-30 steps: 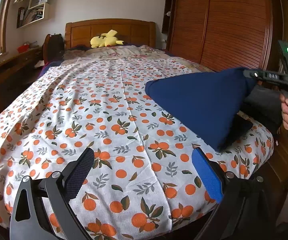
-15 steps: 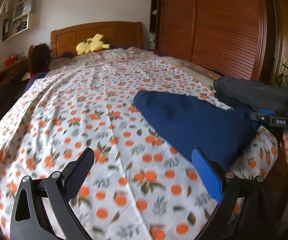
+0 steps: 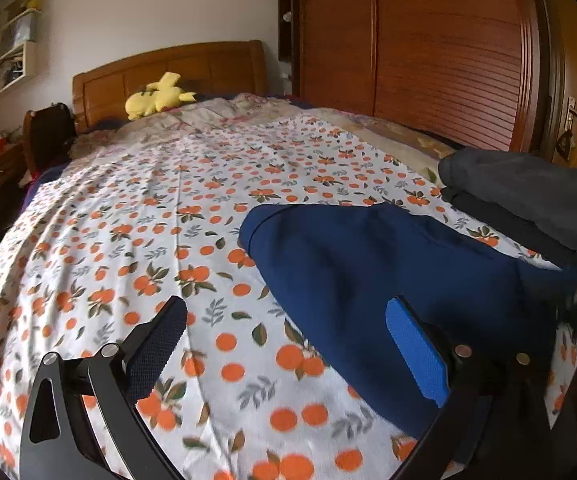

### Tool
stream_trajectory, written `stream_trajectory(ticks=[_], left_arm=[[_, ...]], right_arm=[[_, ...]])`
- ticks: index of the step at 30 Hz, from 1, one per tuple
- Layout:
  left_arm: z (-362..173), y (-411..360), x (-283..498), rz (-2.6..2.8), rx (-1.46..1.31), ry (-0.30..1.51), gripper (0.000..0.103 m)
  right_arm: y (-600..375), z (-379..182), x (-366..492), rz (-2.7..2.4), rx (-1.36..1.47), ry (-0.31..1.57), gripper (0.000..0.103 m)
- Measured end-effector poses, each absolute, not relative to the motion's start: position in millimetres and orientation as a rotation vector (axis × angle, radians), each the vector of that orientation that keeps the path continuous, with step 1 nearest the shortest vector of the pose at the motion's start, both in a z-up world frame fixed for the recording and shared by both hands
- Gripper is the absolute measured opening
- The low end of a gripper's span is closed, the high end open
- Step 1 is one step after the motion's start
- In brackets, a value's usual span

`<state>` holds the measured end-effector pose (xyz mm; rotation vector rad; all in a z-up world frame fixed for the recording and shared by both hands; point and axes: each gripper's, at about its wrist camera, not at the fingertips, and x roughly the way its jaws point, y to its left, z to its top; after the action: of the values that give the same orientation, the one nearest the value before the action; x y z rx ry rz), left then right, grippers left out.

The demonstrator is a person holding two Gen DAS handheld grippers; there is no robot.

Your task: Fold large clothes

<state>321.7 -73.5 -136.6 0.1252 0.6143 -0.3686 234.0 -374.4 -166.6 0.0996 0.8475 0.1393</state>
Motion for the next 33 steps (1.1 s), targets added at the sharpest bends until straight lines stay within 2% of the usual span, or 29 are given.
stream_trajectory(ticks=[6,19,27,30,33], left_arm=[[-147,-87,368,-0.383,0.137,0.647,0.1],[-181,-97,473,-0.321,0.134,0.771,0.1],[-200,-97,503,-0.338,0.099,0.825,0.1],[-212,-92,514,-0.369,0.007,0.894,0.092],[-220,-88,518,-0.414,-0.094,0.936,0.077]], right_arm=[[-380,-189,230,0.156,0.164,0.874,0.076],[-377,-187,226,0.159,0.142,0.86,0.076],[-376,-189,223,0.158,0.168,0.855,0.076],[-376,-190,226,0.154,0.16,0.862,0.076],[-376,-190,231,0.157,0.159,0.879,0.077]])
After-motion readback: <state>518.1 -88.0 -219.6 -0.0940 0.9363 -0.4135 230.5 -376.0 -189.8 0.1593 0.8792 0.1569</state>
